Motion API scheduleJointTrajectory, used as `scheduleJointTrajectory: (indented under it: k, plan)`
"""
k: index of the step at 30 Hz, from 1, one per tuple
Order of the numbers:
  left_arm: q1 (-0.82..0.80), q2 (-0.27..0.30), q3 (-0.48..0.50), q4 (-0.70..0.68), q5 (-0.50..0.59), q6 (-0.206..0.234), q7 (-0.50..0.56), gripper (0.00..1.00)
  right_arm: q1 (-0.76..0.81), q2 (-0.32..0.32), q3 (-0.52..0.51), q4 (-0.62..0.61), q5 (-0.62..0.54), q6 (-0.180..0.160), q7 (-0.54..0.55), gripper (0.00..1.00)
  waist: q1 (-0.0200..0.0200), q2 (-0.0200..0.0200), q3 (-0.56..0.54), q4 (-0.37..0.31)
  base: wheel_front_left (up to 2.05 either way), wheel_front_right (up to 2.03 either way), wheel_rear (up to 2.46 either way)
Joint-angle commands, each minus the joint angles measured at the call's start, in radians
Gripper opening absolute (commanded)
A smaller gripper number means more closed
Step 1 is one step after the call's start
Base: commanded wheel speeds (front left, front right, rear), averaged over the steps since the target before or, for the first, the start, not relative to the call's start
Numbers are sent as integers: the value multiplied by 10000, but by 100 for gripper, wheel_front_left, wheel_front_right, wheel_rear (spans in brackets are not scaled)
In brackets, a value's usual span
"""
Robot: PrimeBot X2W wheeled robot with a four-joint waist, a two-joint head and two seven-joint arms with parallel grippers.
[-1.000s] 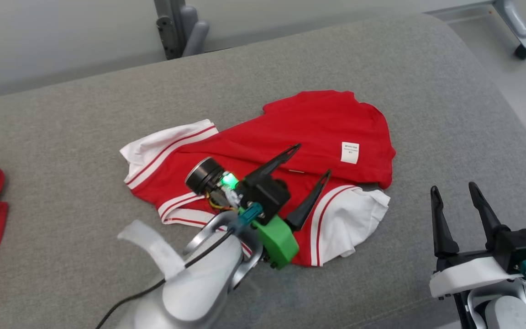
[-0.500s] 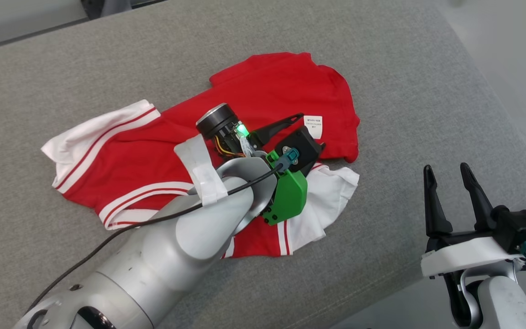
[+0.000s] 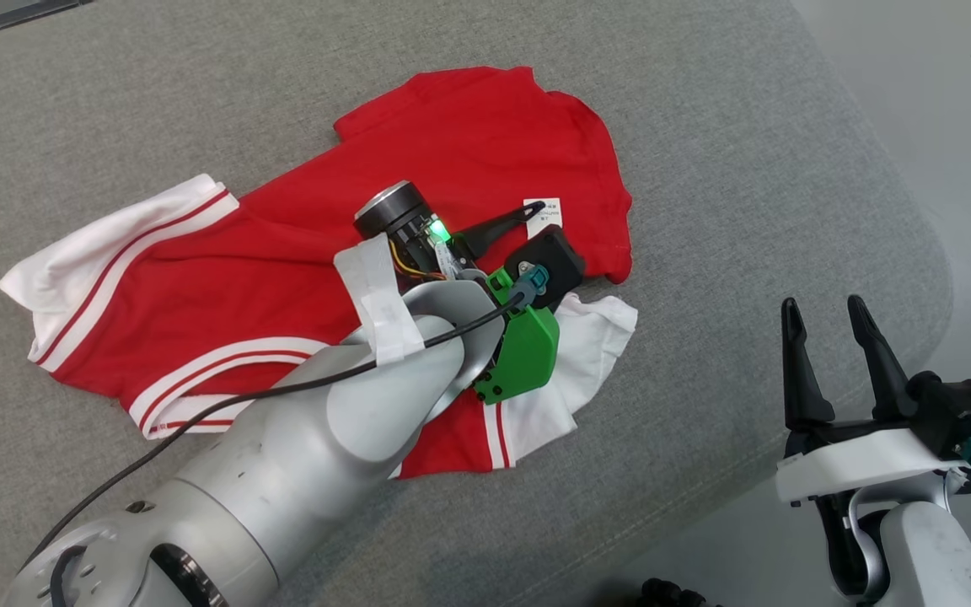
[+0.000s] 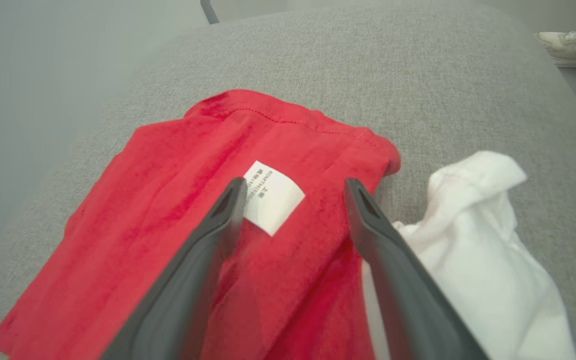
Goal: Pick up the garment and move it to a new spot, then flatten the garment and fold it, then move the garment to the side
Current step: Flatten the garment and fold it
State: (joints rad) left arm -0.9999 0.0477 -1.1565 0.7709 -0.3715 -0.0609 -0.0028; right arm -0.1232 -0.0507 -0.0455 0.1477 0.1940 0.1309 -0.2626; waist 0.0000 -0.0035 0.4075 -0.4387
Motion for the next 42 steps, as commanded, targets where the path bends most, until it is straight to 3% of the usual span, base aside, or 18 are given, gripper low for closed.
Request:
scheduleJointTrajectory:
  k: [1,8,16,25,36,42]
  plan:
    - [-209,51,-67,-22,-155,198,-119,100,-111,-4,29,17,94,-3,-34,100,0,35,-44,23,0,0,0]
    - [-372,50,-332,197,-556,557,-13,100,-191,-5,93,-50,99,-3,-34,100,0,35,-5,20,0,0,0]
    - [-374,50,-809,-107,-849,179,-64,100,-199,-4,127,28,192,-3,-34,100,0,35,173,-8,0,0,0]
    - [-617,54,-1185,322,20,393,13,100,-300,-6,269,78,414,-3,-34,100,0,35,382,-195,0,0,0]
    - [-266,50,-1252,159,746,-81,89,100,-346,-5,275,215,577,-3,-34,100,0,35,469,-239,0,0,0]
    - [-221,50,-1247,-63,865,-5,160,100,-394,-5,359,271,611,-3,-34,100,0,35,441,-280,0,0,0]
